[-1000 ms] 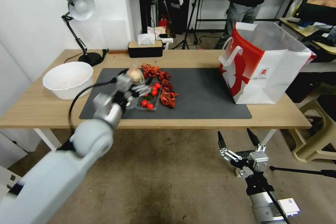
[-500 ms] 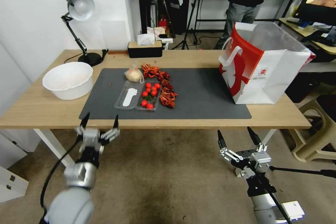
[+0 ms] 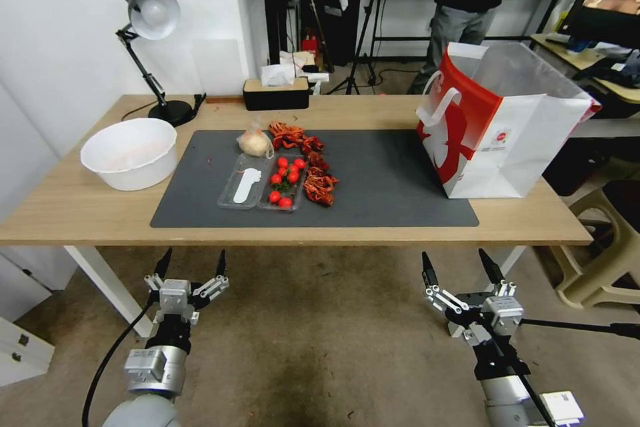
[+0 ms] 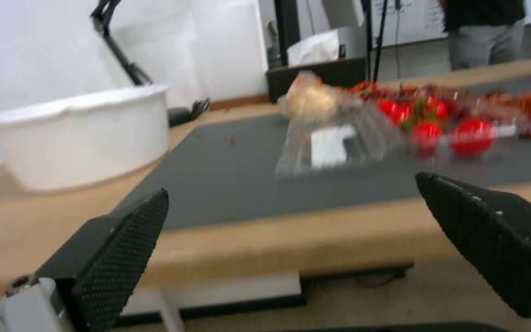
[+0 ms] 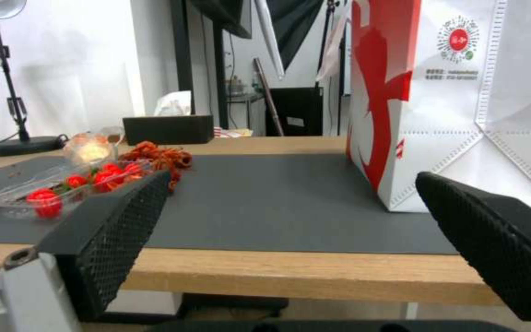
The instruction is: Pick up the trash from the table and place it into the takeout bag.
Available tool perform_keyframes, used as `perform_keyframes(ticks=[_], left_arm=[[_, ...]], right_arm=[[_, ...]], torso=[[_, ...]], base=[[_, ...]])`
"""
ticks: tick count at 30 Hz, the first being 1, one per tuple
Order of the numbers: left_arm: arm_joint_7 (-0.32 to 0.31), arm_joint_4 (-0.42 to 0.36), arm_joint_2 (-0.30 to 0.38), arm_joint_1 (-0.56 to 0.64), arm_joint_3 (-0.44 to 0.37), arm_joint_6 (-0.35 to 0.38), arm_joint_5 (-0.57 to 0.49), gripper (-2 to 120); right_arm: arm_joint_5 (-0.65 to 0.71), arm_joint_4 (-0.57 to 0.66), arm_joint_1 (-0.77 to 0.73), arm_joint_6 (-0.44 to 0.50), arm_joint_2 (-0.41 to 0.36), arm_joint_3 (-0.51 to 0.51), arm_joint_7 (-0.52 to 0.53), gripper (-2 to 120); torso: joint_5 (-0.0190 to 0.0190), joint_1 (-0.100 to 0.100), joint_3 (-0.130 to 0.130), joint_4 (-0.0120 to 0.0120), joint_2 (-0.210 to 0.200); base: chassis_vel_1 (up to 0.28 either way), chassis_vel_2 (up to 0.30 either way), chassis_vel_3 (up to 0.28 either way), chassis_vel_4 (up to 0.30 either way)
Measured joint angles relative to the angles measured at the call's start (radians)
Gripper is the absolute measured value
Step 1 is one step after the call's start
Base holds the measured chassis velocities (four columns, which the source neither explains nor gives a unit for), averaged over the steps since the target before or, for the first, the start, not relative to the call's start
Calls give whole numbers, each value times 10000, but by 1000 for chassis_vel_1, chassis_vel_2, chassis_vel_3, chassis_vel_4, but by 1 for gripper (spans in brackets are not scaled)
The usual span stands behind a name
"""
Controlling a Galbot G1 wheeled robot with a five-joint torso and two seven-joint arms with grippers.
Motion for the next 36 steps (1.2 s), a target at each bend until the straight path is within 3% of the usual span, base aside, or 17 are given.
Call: perform_keyframes(ticks=[6, 8, 11, 12, 13, 20, 21, 28, 29, 35, 36], left_arm=[[378, -145, 1314, -2203, 292, 1262, -1313, 100], [419, -184, 1834, -2845, 286, 1747, -2046, 100], [412, -184, 1933, -2961, 278, 1837, -2190, 100], [393, -161, 2139, -3223, 328, 2021, -2498, 100], [389, -58, 2346, -3580, 460, 2246, -2858, 100], [416, 264, 2763, -4670, 924, 2832, -3685, 100], [442, 464, 2941, -5413, 1268, 3115, -4177, 100], [462, 560, 3012, -5739, 1449, 3211, -4401, 100], [528, 927, 3157, -6771, 2128, 3418, -5008, 100], [582, 1477, 3184, -7965, 3188, 3593, -5536, 100], [592, 1838, 3136, -8712, 3820, 3738, -5816, 100]], right_arm=[[142, -10, 160, -172, -250, -34, 17, 100], [331, -178, 570, -391, -582, -282, 53, 100], [359, -213, 644, -422, -638, -325, 57, 100], [415, -296, 804, -490, -753, -424, 62, 100], [432, -327, 850, -509, -796, -459, 61, 100], [453, -347, 848, -534, -812, -474, 57, 100], [453, -345, 810, -534, -793, -468, 52, 100], [450, -340, 788, -535, -775, -459, 49, 100], [438, -303, 740, -535, -726, -418, 48, 100], [396, -276, 693, -534, -667, -386, 48, 100], [361, -272, 657, -535, -636, -374, 47, 100]], torso=[[-4, 3, 1, -19, 0], [2, 4, 1, -11, -1], [4, 4, 2, -9, -1], [7, 4, 2, 9, -3], [7, 4, 1, 12, -2], [-9, 4, 2, 5, -3], [-6, 4, 1, -6, -2], [2, 4, 1, -11, -2], [-1, 5, 3, -15, -2], [5, 3, 2, -2, -2], [-7, 4, 2, -5, -2]], base=[[0, 0, 0, 0], [0, 0, 0, 0], [0, 0, 0, 0], [0, 0, 0, 0], [0, 0, 0, 0], [0, 0, 0, 0], [0, 0, 0, 0], [0, 0, 0, 0], [0, 0, 0, 0], [0, 0, 0, 0], [0, 0, 0, 0]])
